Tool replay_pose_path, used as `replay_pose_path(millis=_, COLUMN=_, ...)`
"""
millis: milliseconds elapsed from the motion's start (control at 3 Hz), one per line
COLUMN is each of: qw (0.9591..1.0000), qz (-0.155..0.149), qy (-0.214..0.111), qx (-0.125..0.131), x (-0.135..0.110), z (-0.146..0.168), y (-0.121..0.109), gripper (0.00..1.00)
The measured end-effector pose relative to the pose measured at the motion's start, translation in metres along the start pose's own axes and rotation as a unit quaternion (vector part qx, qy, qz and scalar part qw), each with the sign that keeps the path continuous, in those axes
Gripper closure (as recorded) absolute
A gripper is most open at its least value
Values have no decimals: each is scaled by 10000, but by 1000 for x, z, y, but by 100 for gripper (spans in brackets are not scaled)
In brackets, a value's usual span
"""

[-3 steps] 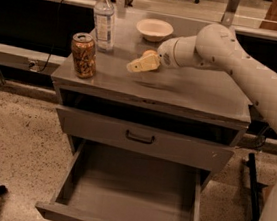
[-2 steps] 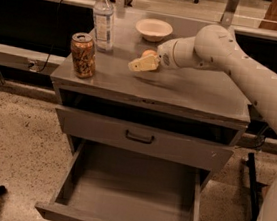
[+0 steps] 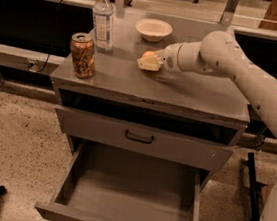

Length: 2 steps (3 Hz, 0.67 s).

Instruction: Place orange into middle drawer

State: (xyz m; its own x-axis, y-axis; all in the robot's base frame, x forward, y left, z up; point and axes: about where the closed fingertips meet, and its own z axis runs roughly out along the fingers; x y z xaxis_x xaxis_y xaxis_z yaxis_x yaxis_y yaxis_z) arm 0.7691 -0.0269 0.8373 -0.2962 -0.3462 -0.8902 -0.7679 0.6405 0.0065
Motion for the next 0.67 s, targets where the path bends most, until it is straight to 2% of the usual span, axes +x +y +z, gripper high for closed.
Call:
replay_pose_path(millis=333, qw=9974, qz=4, qy=-678, qx=-238, x=-20, z=-35, y=1, gripper=89)
replay_pose_path(millis=667, qw=9895, qz=-310, qy=-1330, qx=-465, x=-36, z=-95, y=30, gripper=100)
